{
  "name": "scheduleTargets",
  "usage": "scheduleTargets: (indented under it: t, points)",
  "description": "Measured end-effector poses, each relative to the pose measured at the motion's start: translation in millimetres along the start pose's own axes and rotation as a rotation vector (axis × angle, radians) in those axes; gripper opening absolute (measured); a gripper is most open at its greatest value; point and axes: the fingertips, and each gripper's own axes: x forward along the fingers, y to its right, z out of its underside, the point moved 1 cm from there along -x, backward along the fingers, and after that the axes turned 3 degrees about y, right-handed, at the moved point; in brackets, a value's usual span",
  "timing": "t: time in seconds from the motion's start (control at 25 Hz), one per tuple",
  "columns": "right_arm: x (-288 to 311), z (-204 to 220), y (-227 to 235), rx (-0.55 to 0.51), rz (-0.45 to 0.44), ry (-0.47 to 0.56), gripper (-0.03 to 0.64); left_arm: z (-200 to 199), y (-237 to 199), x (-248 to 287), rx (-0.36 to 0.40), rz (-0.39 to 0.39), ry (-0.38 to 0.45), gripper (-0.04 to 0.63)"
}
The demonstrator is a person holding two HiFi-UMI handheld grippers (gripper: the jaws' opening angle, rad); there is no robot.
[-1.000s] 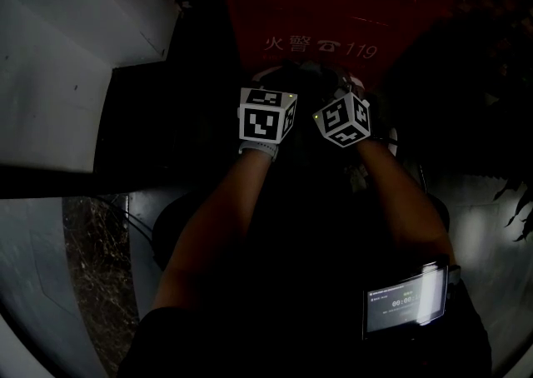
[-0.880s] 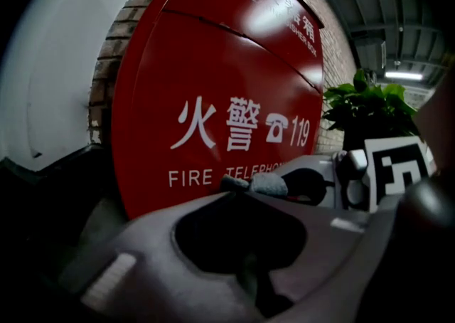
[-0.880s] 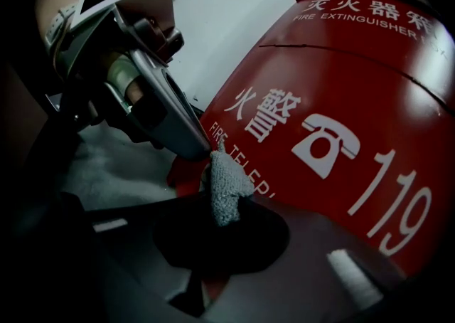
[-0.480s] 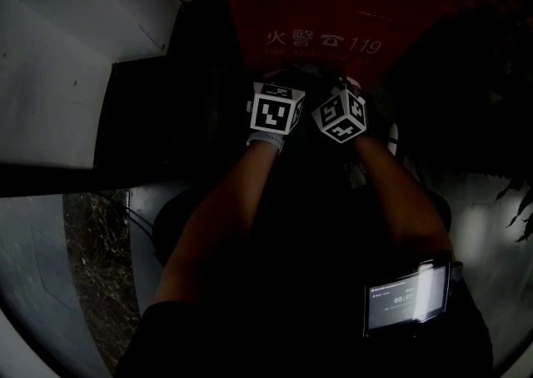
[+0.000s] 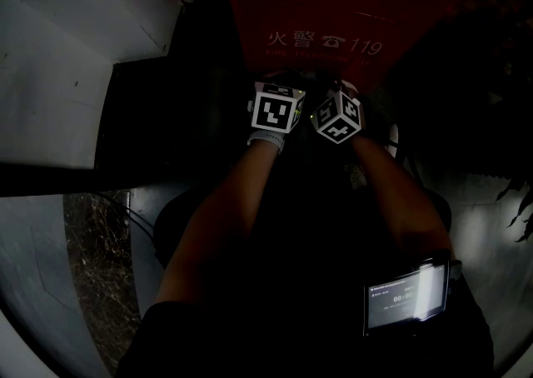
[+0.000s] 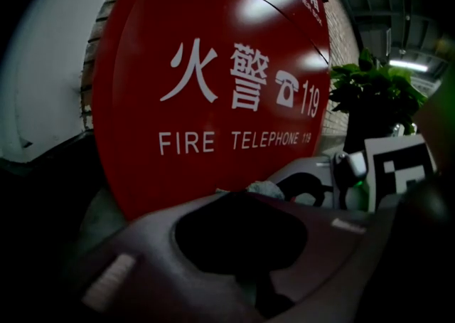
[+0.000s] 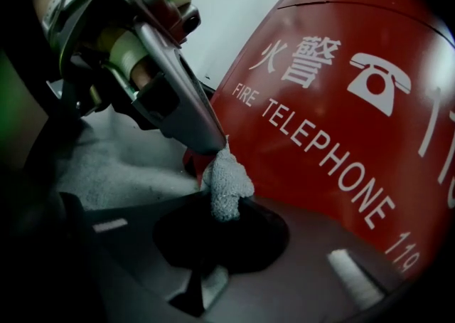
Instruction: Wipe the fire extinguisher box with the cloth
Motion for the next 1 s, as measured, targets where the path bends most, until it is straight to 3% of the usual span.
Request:
scheduleTargets:
  t: [0.12,0.24,0.32,0.4,0.52,0.84,1.0]
  points:
    - [-6.5,-3.3,-2.3,-0.061,-0.003,-0.025,0.028,-9.3,7.6,-6.6,-0.039,0.045,0.017,0.002]
    - [-25.0,-16.7,-1.4,-0.16,0.0,-0.045,0.028,-37.3,11.4,-29.5,-0.044,0.035,0.066,0.002]
    - [-40.7,-28.3,5.7,-0.276,0.025,-0.059,0.028,-55.9,15.2,-40.3,0.014,0.027,0.097,0.002]
    - [-58.5,-42.0,19.7,-0.41,0.071,-0.084,0.028,-75.4,17.0,-48.9,0.125,-0.002,0.123,0.002]
    - [-92.0,-63.5,52.7,-0.483,0.14,-0.116,0.028,-125.5,29.4,-73.1,0.239,-0.011,0.222,0.002]
    - [-224.0,-176.2,147.1,-0.574,0.479,-0.053,0.028,-224.6,76.8,-164.7,0.277,0.027,0.491,0.002]
    - [-269.7,-236.3,185.9,-0.649,0.626,-0.006,0.028,-247.3,84.2,-190.8,0.269,0.002,0.564,0.003]
